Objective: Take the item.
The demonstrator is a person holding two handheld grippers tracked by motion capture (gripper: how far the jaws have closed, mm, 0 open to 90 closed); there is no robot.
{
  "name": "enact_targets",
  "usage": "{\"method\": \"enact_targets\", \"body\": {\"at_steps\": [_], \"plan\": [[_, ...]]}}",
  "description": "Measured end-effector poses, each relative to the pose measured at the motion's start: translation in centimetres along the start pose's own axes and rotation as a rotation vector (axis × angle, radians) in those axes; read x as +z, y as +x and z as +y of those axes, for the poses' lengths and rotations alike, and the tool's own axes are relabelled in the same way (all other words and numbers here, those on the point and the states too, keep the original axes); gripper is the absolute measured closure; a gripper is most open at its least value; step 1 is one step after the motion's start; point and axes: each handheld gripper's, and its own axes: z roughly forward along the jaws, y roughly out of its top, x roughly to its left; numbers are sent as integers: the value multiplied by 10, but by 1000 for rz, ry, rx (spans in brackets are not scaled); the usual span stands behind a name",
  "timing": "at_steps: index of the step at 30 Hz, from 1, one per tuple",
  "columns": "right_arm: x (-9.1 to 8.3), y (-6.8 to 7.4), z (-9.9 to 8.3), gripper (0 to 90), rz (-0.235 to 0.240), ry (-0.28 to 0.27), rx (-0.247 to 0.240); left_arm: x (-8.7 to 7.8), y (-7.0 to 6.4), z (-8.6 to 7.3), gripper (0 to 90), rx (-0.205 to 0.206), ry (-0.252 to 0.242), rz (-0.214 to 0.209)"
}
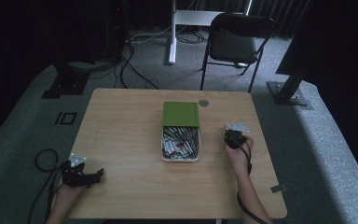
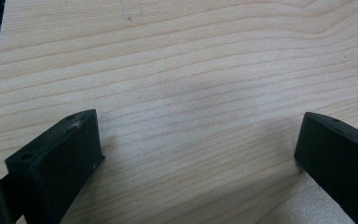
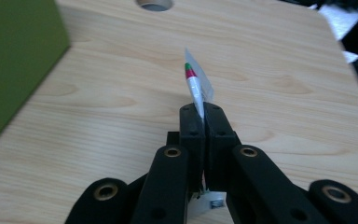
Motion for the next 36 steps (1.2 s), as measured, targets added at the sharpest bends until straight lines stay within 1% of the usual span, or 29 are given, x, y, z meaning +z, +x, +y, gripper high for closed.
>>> {"method": "enact_targets", "body": {"at_steps": [1,6,9,13,16,19,22,25,27,28,29,31,32,34,36], "plan": [[1,2,0,879,15,0,6,0,0,0,13,0,0,0],[7,10,-4,855,54,12,15,0,0,0,13,0,0,0],[11,16,-8,811,72,15,9,0,0,0,13,0,0,0],[16,21,-11,709,106,19,7,0,0,0,13,0,0,0],[20,23,-12,621,149,45,4,0,0,0,13,0,0,0],[20,24,-14,542,175,45,6,0,0,0,13,0,0,0],[18,24,-13,495,210,42,8,0,0,0,13,0,0,0],[15,24,-14,458,233,31,-4,0,0,0,13,0,0,0],[11,24,-14,415,248,18,-12,0,0,0,13,0,0,0],[9,23,-14,388,264,6,-12,0,0,0,13,0,0,0],[7,23,-14,360,275,5,-9,0,0,0,13,0,0,0],[3,21,-15,327,289,-14,-4,0,0,0,13,0,0,0],[1,21,-16,293,305,-21,-6,0,0,0,13,0,0,0],[-3,19,-17,257,312,-28,-12,0,0,0,13,0,0,0],[-7,17,-19,199,315,-36,-15,0,0,0,13,0,0,0]]}}
